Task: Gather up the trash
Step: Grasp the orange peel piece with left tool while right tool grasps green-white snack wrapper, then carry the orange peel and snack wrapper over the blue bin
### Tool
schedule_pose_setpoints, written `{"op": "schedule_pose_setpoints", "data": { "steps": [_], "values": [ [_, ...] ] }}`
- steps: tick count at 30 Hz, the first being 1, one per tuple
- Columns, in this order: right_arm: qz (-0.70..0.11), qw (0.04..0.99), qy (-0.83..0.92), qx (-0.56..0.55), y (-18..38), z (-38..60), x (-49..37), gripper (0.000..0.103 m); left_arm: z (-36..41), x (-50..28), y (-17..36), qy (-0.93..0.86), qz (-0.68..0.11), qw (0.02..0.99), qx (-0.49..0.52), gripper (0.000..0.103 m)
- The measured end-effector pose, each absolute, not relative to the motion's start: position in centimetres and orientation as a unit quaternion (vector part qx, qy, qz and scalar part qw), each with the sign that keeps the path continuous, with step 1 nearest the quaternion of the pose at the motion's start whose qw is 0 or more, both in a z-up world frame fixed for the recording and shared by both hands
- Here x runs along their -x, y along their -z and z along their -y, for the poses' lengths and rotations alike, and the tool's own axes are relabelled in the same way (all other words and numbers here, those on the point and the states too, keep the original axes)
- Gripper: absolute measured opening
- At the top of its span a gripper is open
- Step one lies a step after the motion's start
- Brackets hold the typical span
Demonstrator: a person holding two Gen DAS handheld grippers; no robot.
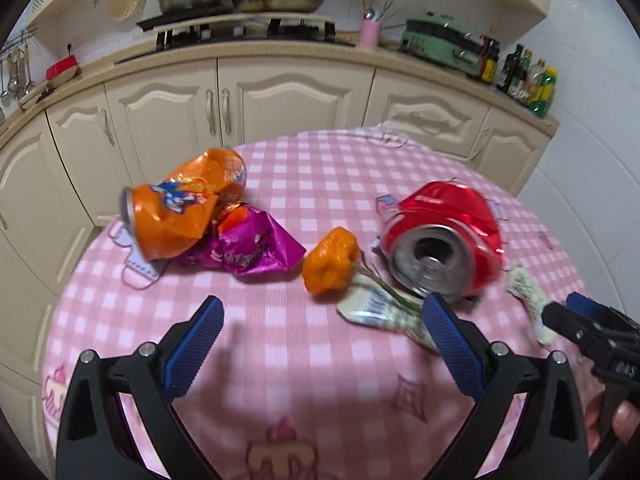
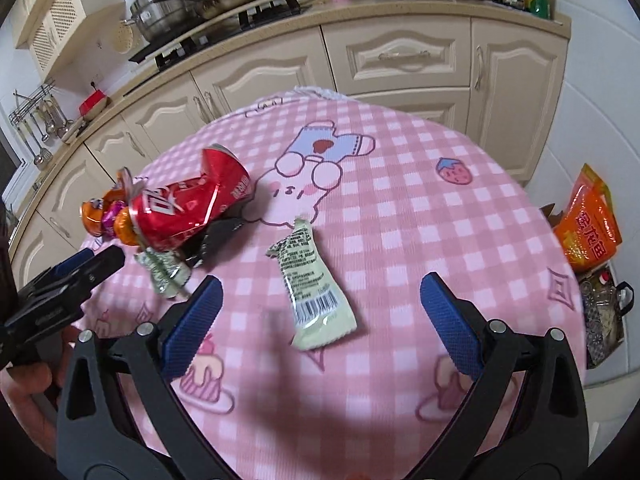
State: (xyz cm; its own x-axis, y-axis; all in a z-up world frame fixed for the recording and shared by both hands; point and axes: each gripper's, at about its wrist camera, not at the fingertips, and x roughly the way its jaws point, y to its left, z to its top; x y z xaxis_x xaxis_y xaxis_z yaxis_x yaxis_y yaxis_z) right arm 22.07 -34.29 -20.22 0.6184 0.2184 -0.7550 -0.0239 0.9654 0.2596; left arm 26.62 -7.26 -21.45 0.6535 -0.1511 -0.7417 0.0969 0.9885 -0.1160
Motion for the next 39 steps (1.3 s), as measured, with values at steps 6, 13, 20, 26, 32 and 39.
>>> {"op": "schedule_pose_setpoints", "data": {
  "steps": [6,13,20,26,32,39],
  "values": [
    [-0.428,0.895,-0.070,-0.105,20.6,33.7,-23.0,0.097,6.2,-28.5,22.1,0.062,-0.418,0.903,0.078,0.097],
    [-0.430,0.898,-0.072,-0.056,20.6,31.9,-23.4,0.076,7.7,-29.3,22.5,0.094,-0.424,0.898,0.075,0.044],
    [-0.430,0.899,-0.071,-0.050,20.6,31.8,-22.9,0.023,6.4,-27.5,22.5,0.110,-0.417,0.896,0.106,0.038],
    [-0.416,0.902,-0.087,-0.071,20.1,32.1,-19.7,0.022,4.9,-24.4,22.0,0.117,-0.397,0.902,0.119,0.035],
    [-0.398,0.906,-0.108,-0.096,18.6,32.5,-16.0,0.022,3.9,-20.1,21.0,0.132,-0.362,0.914,0.129,0.035],
    [-0.366,0.915,-0.119,-0.118,15.9,33.7,-12.0,0.022,4.5,-15.6,18.1,0.158,-0.330,0.924,0.110,0.035]
  ]
}}
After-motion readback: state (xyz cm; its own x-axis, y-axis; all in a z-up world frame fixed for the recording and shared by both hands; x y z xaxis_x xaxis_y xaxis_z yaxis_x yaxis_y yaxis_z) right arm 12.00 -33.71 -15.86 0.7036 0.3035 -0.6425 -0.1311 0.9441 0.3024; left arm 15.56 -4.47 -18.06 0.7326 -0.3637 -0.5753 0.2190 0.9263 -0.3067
